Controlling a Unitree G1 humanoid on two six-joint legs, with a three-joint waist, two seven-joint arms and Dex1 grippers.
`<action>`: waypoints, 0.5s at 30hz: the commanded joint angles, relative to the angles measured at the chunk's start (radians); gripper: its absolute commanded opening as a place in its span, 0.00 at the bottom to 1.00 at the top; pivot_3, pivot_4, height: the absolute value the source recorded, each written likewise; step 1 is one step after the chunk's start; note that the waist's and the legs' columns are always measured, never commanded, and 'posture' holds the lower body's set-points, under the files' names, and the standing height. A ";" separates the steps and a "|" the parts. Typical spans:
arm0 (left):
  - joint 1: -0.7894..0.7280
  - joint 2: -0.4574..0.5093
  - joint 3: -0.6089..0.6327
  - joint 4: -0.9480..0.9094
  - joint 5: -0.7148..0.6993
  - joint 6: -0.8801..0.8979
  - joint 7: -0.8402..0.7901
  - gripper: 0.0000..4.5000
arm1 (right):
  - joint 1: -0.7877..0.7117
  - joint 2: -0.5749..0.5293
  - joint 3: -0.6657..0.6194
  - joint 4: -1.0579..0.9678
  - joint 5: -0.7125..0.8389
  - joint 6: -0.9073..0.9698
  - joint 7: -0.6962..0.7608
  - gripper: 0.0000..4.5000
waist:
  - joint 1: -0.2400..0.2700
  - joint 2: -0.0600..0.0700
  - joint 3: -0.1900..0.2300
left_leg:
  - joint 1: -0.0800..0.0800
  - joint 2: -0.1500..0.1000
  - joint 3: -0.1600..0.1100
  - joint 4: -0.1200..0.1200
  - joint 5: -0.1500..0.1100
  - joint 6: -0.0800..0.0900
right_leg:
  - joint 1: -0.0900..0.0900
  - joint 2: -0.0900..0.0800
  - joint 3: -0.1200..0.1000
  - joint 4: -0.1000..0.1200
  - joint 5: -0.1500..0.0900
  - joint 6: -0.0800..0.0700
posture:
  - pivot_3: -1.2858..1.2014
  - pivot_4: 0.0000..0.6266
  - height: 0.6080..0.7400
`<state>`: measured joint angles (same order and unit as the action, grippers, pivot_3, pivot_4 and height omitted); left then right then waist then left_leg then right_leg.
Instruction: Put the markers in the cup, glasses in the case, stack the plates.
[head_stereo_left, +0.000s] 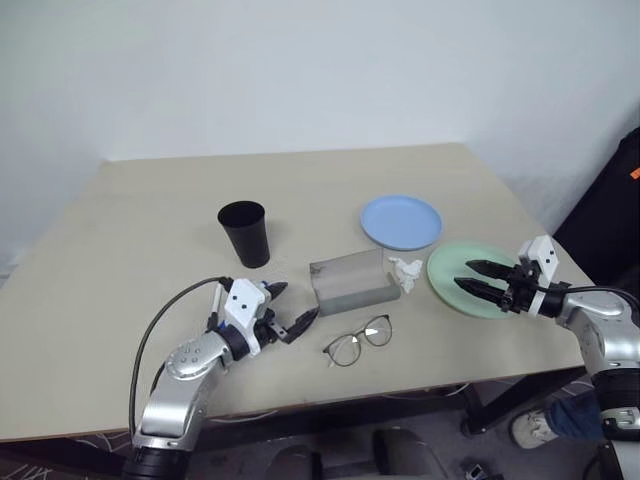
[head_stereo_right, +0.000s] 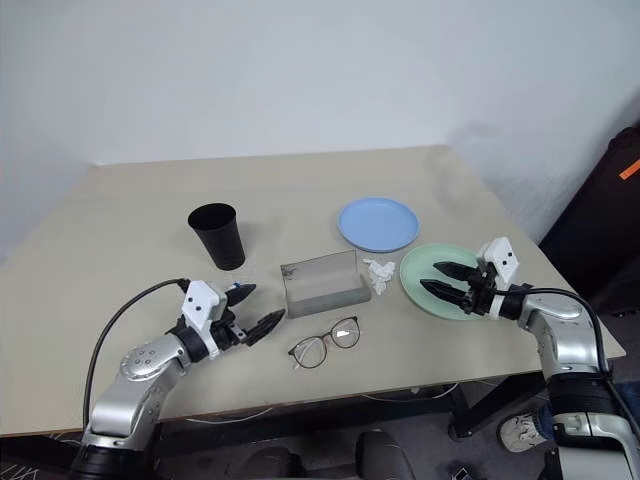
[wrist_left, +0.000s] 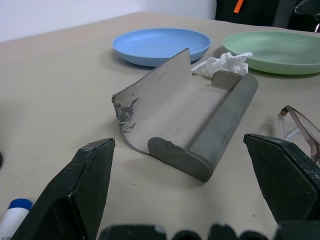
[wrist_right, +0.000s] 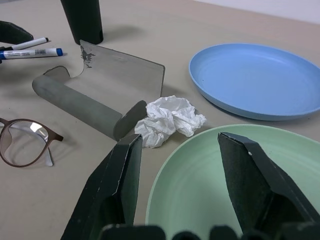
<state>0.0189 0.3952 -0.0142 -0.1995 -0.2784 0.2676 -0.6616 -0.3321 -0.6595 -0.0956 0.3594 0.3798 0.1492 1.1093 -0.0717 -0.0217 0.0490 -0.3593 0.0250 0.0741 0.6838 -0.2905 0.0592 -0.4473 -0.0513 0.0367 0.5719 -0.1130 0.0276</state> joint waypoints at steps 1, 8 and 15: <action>-0.016 -0.002 -0.003 -0.033 -0.008 -0.009 0.001 0.98 | -0.015 -0.020 -0.032 -0.026 0.003 -0.015 0.001 0.58 | 0.000 0.000 0.000 | 0.000 0.000 0.000 0.000 0.000 -0.001 | 0.000 0.000 0.000 0.000 0.000 0.000 | 0.52 0.00 1.00; -0.027 -0.002 0.002 -0.025 -0.012 -0.017 -0.003 0.98 | -0.018 -0.014 -0.029 -0.035 -0.001 -0.020 -0.010 0.58 | 0.000 0.000 0.000 | 0.000 0.000 0.000 0.000 0.000 -0.001 | 0.000 0.000 0.000 0.000 0.000 0.000 | 0.52 0.00 1.00; -0.034 0.003 -0.002 -0.028 -0.017 -0.014 -0.011 0.98 | -0.006 -0.011 -0.027 -0.055 -0.013 -0.031 -0.026 0.58 | 0.000 0.000 0.000 | 0.000 0.000 0.000 0.000 0.000 -0.001 | 0.000 0.000 0.000 0.000 0.000 0.000 | 0.52 0.00 1.00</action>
<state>0.0121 0.3934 -0.0183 -0.1984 -0.2839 0.2638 -0.6654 -0.3304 -0.6593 -0.0960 0.3485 0.3618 0.1412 1.0885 -0.0716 -0.0217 0.0490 -0.3593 0.0249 0.0742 0.6838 -0.2908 0.0586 -0.4473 -0.0513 0.0368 0.5720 -0.1130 0.0276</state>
